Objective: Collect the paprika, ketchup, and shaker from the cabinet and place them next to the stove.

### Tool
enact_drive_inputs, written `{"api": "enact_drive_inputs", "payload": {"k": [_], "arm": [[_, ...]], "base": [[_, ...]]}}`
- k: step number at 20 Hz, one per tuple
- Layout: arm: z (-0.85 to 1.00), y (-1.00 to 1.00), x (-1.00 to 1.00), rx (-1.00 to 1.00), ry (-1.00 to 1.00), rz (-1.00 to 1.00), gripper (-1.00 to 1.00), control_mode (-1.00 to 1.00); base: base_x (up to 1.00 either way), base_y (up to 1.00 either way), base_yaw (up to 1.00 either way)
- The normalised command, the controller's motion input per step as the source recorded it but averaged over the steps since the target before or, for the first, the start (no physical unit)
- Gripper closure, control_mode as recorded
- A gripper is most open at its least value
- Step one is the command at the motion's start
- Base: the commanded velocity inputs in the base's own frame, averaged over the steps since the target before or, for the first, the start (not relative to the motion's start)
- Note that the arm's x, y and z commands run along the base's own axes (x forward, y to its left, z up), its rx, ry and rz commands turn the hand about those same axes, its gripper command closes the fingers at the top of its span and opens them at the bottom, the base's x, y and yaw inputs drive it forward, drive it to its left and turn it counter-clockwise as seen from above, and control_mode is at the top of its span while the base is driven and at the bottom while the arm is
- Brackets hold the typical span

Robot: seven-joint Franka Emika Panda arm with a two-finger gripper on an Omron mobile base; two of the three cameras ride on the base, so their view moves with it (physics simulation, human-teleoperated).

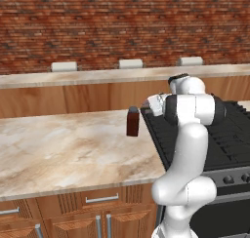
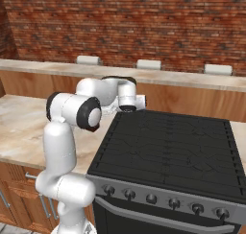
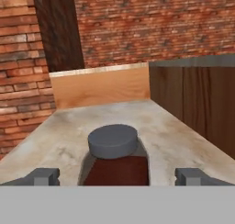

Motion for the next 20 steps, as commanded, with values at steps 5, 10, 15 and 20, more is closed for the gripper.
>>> {"api": "enact_drive_inputs", "payload": {"k": [5,10,15,20], "arm": [[0.5,-0.25,-0.63,0.0,0.0,-0.16,-1.0,-1.0],[0.55,-0.12,-0.96,0.0,0.0,-0.24,-1.0,-1.0],[0.47,0.0,-1.0,0.0,0.02,-0.28,-1.0,-1.0],[0.45,0.0,-0.91,0.0,0.12,-0.29,-1.0,-1.0]], "base": [[0.0,0.0,0.0],[0.0,0.0,0.0],[0.0,0.0,0.0],[0.0,0.0,0.0]]}}
